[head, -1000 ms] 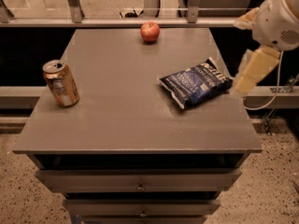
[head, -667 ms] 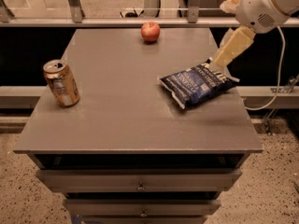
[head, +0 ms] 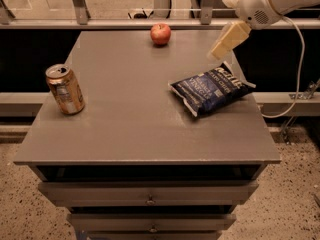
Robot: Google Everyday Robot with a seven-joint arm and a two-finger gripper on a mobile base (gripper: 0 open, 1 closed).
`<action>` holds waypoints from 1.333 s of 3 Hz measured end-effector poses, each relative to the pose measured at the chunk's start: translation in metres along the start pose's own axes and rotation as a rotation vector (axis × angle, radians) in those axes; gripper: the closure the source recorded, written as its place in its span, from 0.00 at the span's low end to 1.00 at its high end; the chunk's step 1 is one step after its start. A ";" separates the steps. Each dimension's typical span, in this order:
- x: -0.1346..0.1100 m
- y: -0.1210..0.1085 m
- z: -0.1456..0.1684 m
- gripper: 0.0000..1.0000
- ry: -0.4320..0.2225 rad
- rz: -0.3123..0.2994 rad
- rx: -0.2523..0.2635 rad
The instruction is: Move apple near blue chip bag
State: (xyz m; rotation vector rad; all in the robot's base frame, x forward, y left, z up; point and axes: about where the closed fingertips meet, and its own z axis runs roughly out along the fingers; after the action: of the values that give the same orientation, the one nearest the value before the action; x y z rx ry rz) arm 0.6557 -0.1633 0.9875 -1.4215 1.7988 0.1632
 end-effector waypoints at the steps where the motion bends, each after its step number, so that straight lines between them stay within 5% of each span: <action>1: -0.003 -0.007 0.021 0.00 -0.047 0.047 0.014; 3: -0.011 -0.058 0.131 0.00 -0.159 0.295 0.099; 4: -0.016 -0.070 0.166 0.00 -0.152 0.378 0.120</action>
Offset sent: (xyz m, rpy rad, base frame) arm 0.1328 0.0601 -0.0617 0.3725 0.0119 -0.2058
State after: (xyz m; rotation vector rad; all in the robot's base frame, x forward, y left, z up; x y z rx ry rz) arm 0.8016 -0.0842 0.9149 -0.9499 1.8988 0.3431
